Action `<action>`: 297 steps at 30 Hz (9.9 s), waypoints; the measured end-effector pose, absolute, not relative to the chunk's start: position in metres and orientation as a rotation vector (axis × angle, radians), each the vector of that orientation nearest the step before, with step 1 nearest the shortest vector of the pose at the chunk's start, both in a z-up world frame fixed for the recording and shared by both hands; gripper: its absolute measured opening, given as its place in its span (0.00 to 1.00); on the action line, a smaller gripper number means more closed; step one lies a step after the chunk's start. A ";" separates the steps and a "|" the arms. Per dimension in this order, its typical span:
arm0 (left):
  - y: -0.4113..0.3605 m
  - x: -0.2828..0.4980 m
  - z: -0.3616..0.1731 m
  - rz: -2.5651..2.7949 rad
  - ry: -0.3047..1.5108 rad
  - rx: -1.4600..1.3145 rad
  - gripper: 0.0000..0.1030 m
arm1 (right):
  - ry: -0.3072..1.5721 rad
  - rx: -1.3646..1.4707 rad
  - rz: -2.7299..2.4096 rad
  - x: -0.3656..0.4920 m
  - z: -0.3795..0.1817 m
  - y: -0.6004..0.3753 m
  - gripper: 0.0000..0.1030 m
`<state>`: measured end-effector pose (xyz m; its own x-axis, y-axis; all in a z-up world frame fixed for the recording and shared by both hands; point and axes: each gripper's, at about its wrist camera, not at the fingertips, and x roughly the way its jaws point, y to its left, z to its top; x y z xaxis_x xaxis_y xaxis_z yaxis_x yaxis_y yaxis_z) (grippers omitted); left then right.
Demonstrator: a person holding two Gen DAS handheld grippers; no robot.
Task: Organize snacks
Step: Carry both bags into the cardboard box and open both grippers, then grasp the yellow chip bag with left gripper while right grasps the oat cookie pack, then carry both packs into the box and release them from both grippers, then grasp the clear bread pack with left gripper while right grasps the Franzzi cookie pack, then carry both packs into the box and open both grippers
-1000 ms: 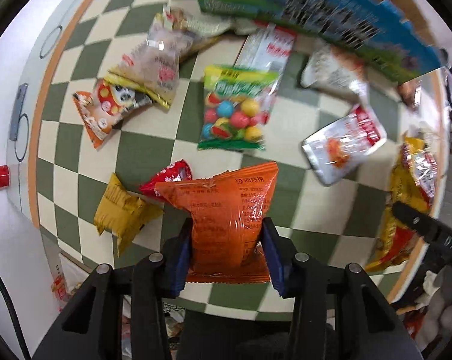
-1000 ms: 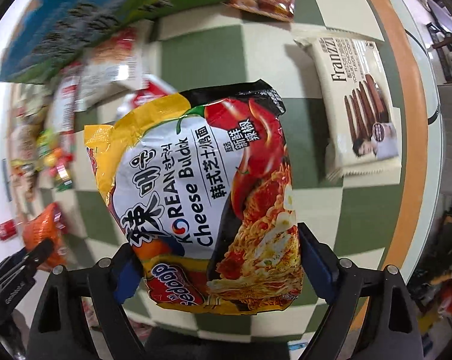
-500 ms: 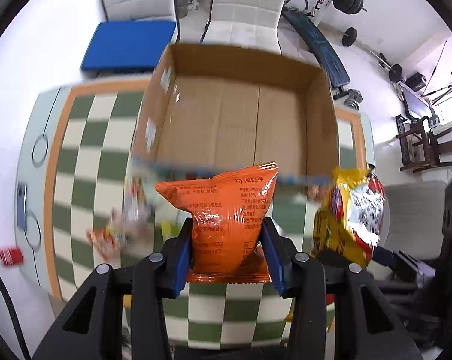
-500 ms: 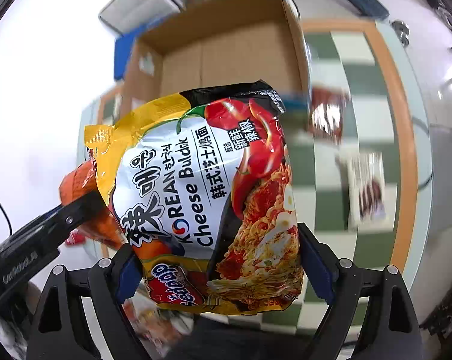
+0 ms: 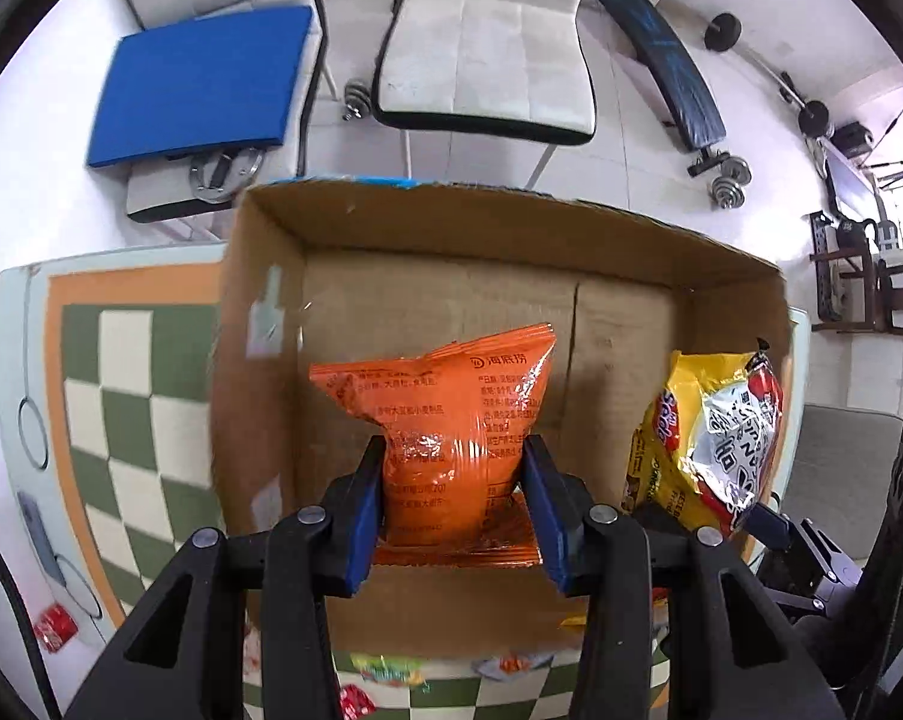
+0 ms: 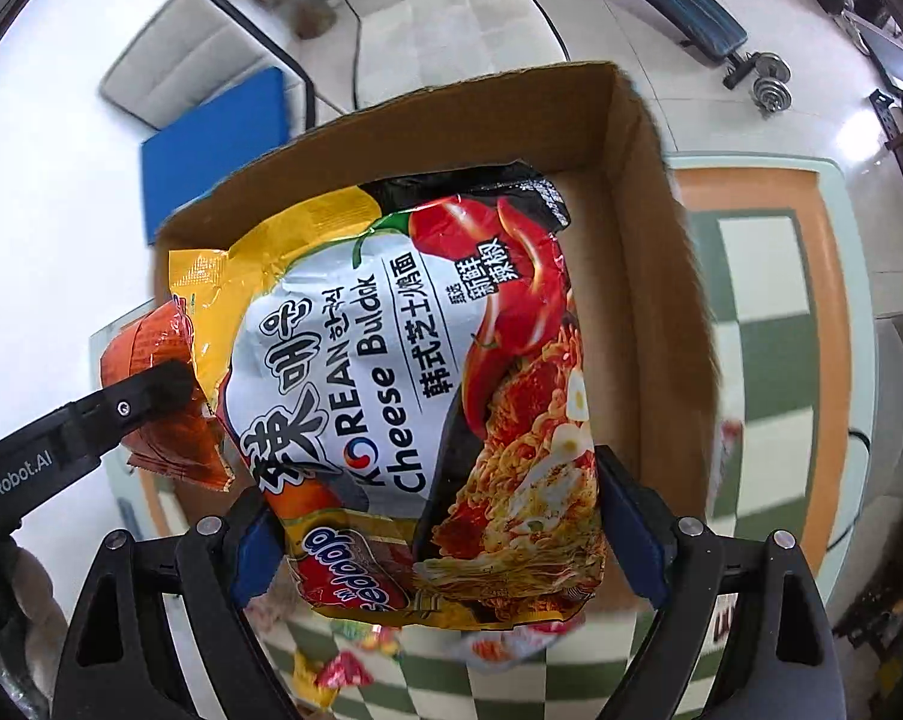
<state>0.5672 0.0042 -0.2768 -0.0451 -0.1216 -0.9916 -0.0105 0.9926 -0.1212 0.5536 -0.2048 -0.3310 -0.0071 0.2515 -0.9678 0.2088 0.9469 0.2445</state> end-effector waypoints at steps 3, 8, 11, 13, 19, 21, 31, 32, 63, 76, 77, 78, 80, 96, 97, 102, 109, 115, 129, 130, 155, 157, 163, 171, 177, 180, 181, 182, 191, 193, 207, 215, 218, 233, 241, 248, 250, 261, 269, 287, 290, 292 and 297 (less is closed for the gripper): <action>-0.001 0.581 -0.293 -0.110 1.641 -0.094 0.40 | 1.609 0.342 0.006 0.572 -0.350 -0.204 0.89; -0.011 0.590 -0.304 -0.126 1.671 -0.068 0.41 | 1.644 0.338 -0.007 0.583 -0.364 -0.203 0.89; -0.014 0.592 -0.307 -0.136 1.671 -0.035 0.56 | 1.659 0.338 -0.019 0.583 -0.363 -0.201 0.90; -0.016 0.590 -0.303 -0.147 1.659 -0.029 0.79 | 1.663 0.301 -0.013 0.585 -0.362 -0.198 0.92; -0.015 0.588 -0.292 -0.159 1.637 -0.040 0.86 | 1.636 0.261 -0.007 0.580 -0.343 -0.184 0.97; -0.016 0.586 -0.288 -0.170 1.635 -0.043 0.86 | 1.632 0.262 -0.003 0.576 -0.335 -0.182 0.97; -0.016 0.546 -0.232 -0.187 1.498 -0.027 0.87 | 1.573 0.257 0.022 0.544 -0.291 -0.180 0.97; -0.014 0.538 -0.224 -0.187 1.481 -0.026 0.87 | 1.564 0.254 0.025 0.541 -0.289 -0.181 0.97; 0.106 0.281 -0.342 0.286 1.593 -0.190 0.87 | 1.640 0.241 -0.035 0.385 -0.423 -0.148 0.97; 0.148 0.248 -0.329 0.336 1.604 -0.296 0.87 | 1.637 0.217 0.018 0.358 -0.408 -0.158 0.46; 0.152 0.243 -0.328 0.339 1.605 -0.297 0.87 | 1.640 0.226 0.030 0.353 -0.405 -0.164 0.43; 0.156 0.238 -0.328 0.341 1.609 -0.293 0.87 | 1.650 0.236 0.045 0.349 -0.404 -0.166 0.43; 0.162 0.225 -0.331 0.328 1.624 -0.278 0.87 | 1.670 0.250 0.063 0.339 -0.405 -0.172 0.43; 0.211 0.157 -0.426 0.371 1.815 -0.574 0.87 | 1.797 0.295 0.120 0.314 -0.425 -0.157 0.66; 0.215 0.157 -0.430 0.378 1.810 -0.620 0.87 | 1.796 0.310 0.116 0.325 -0.430 -0.140 0.69; 0.227 0.158 -0.439 0.440 1.761 -0.687 0.69 | 1.765 0.400 0.072 0.333 -0.433 -0.143 0.85; 0.215 0.164 -0.428 0.458 1.735 -0.517 0.54 | 1.796 0.202 0.006 0.341 -0.445 -0.107 0.96; 0.199 0.168 -0.412 0.455 1.700 -0.381 0.50 | 1.709 0.065 -0.022 0.338 -0.436 -0.083 0.78; 0.174 0.199 -0.312 0.345 1.558 -0.307 0.50 | 1.670 0.256 0.141 0.293 -0.373 -0.129 0.74; 0.165 0.210 -0.296 0.309 1.533 -0.296 0.50 | 1.660 0.265 0.156 0.287 -0.364 -0.125 0.74; 0.035 0.509 -0.273 -0.209 1.645 -0.080 0.50 | 1.495 0.257 0.307 0.490 -0.265 -0.133 0.63; 0.031 0.512 -0.285 -0.213 1.672 -0.059 0.50 | 1.510 0.232 0.283 0.493 -0.276 -0.133 0.63; 0.033 0.516 -0.302 -0.167 1.707 -0.045 0.53 | 1.566 0.260 0.255 0.496 -0.301 -0.142 0.64; 0.035 0.512 -0.293 -0.139 1.676 -0.042 0.86 | 1.600 0.299 0.215 0.497 -0.313 -0.155 0.88; 0.034 0.498 -0.253 -0.140 1.568 -0.050 0.86 | 1.543 0.318 0.217 0.492 -0.290 -0.165 0.94; 0.034 0.473 -0.223 -0.092 1.450 -0.036 0.86 | 1.442 0.273 0.224 0.480 -0.261 -0.181 0.95; 0.033 0.461 -0.216 -0.071 1.414 -0.026 0.86 | 1.428 0.257 0.219 0.475 -0.255 -0.185 0.95; 0.032 0.445 -0.210 -0.041 1.377 -0.012 0.86 | 1.414 0.247 0.214 0.468 -0.249 -0.192 0.95; 0.016 0.329 -0.266 0.062 1.442 -0.100 0.86 | 1.521 0.308 0.008 0.374 -0.285 -0.299 0.95; 0.011 0.318 -0.292 0.056 1.503 -0.121 0.86 | 1.579 0.284 -0.022 0.363 -0.312 -0.313 0.95; 0.019 0.300 -0.322 0.102 1.535 -0.032 0.86 | 1.753 0.111 -0.117 0.332 -0.415 -0.315 0.62; 0.102 0.332 -0.315 0.201 1.533 0.064 0.86 | 1.634 0.273 0.067 0.329 -0.361 -0.241 0.62; 0.118 0.346 -0.335 0.184 1.594 0.047 0.86 | 1.614 0.317 0.136 0.339 -0.346 -0.201 0.62; 0.116 0.362 -0.405 0.104 1.736 0.113 0.49 | 1.660 0.300 0.190 0.363 -0.364 -0.125 0.62; 0.121 0.332 -0.379 0.139 1.680 0.046 0.36 | 1.667 0.313 0.180 0.361 -0.370 -0.124 0.62; 0.121 0.300 -0.343 0.130 1.626 -0.055 0.36 | 1.658 0.343 0.195 0.346 -0.366 -0.130 0.62; 0.112 0.296 -0.335 0.119 1.612 -0.071 0.36 | 1.660 0.362 0.204 0.338 -0.363 -0.132 0.62; 0.055 0.273 -0.291 0.008 1.557 -0.090 0.36 | 1.626 0.370 0.252 0.286 -0.327 -0.145 0.62; 0.022 0.271 -0.259 -0.097 1.524 -0.093 0.36 | 1.590 0.416 0.252 0.268 -0.298 -0.168 0.62; 0.022 0.512 -0.206 -0.107 1.463 -0.016 0.36 | 1.374 0.487 0.205 0.445 -0.216 -0.191 0.62; 0.030 0.542 -0.230 -0.088 1.531 -0.020 0.37 | 1.427 0.515 0.189 0.480 -0.243 -0.176 0.62; 0.034 0.556 -0.244 -0.083 1.564 -0.017 0.37 | 1.458 0.526 0.181 0.501 -0.262 -0.167 0.62; 0.043 0.578 -0.273 -0.058 1.623 -0.012 0.37 | 1.503 0.507 0.151 0.537 -0.295 -0.150 0.63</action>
<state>0.5778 0.0428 -0.2729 -0.0529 -0.0440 -0.9976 0.0279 0.9986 -0.0455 0.5366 -0.1497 -0.2954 0.0811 0.4020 -0.9121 0.2123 0.8871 0.4098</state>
